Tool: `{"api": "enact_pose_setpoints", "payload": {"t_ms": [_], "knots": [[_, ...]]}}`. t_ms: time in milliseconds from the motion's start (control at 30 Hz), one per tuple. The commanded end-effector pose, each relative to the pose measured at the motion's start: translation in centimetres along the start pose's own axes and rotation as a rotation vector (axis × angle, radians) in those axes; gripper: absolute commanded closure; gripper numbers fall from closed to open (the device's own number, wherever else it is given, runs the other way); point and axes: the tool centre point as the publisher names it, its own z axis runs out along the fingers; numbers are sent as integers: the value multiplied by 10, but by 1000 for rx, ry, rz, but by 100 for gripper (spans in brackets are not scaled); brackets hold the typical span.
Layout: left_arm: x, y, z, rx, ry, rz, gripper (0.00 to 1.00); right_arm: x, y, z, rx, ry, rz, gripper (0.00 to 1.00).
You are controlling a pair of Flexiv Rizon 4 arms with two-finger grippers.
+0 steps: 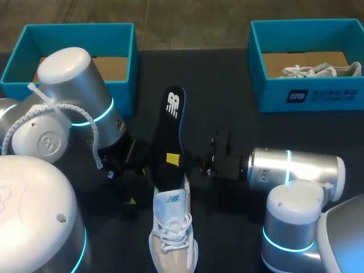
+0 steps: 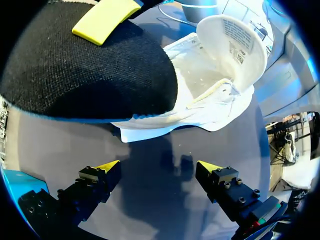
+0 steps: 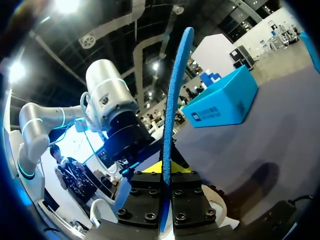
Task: Take the shoe out of the shoebox, open the shoe tongue, remove and reinsert the insole, then place the shoe into the shoebox
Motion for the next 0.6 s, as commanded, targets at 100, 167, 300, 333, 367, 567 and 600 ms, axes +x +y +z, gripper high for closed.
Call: {"api": "enact_pose_setpoints", "payload": {"t_ms": [100, 167, 300, 333, 367, 567, 600], "knots": [[1, 1, 0, 2, -2, 1, 0, -6, 1, 1, 7, 4, 4, 100], [1, 1, 0, 2, -2, 1, 0, -6, 3, 1, 12, 0, 4, 100], [1, 1, 0, 2, -2, 1, 0, -9, 7, -1, 23, -3, 4, 100], [1, 1, 0, 2, -2, 1, 0, -9, 7, -1, 26, -1, 5, 100], [1, 1, 0, 2, -2, 1, 0, -9, 7, -1, 30, 0, 5, 100], [1, 1, 0, 2, -2, 1, 0, -15, 2, -2, 58, 16, 8, 100], [1, 1, 0, 2, -2, 1, 0, -16, 2, -3, 57, 20, 9, 100]]}}
